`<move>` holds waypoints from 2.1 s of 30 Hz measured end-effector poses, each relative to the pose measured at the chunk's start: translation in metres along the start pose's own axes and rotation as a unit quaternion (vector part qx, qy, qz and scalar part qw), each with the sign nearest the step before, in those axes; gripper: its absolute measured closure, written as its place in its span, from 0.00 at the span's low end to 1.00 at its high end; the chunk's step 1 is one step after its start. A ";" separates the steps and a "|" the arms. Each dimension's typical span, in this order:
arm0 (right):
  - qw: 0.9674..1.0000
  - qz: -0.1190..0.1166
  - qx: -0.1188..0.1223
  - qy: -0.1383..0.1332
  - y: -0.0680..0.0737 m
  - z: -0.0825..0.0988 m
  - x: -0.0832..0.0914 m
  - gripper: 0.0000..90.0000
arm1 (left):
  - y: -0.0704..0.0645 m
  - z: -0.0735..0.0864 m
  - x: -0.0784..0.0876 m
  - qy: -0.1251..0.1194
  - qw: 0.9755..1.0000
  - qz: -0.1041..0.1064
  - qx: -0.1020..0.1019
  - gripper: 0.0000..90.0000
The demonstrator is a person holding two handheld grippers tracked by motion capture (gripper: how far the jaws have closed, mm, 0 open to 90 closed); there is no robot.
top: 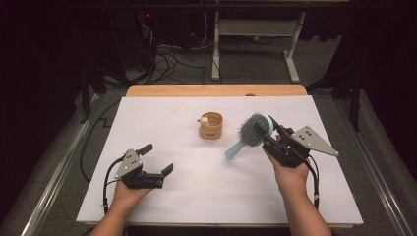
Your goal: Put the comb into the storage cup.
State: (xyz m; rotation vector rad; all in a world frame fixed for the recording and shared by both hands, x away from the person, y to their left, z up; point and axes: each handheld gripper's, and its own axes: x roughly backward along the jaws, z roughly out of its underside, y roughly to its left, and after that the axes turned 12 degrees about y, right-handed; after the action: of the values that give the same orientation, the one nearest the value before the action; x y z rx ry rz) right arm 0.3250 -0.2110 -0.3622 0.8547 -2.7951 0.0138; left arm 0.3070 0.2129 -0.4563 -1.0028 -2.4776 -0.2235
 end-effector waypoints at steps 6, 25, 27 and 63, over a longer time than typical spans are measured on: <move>1.000 0.002 0.003 -0.006 0.001 -0.002 -0.003 0.68 | 0.001 0.001 -0.001 0.001 1.000 0.001 0.004 0.00; 1.000 0.007 0.014 -0.027 0.004 -0.018 -0.005 0.68 | 0.002 0.001 0.001 -0.007 1.000 0.000 0.002 0.00; 0.999 0.007 0.015 -0.028 0.004 -0.020 -0.005 0.68 | 0.002 0.001 0.001 -0.007 1.000 0.001 0.002 0.00; 0.998 0.018 0.027 -0.055 0.006 -0.058 -0.017 0.68 | 0.000 0.001 0.001 -0.007 1.000 0.004 -0.005 0.00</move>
State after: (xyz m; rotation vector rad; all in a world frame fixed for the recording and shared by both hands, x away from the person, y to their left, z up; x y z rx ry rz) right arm 0.3468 -0.1925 -0.3084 0.8402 -2.9251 0.0489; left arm 0.3060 0.2141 -0.4568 -1.0221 -2.4870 -0.2281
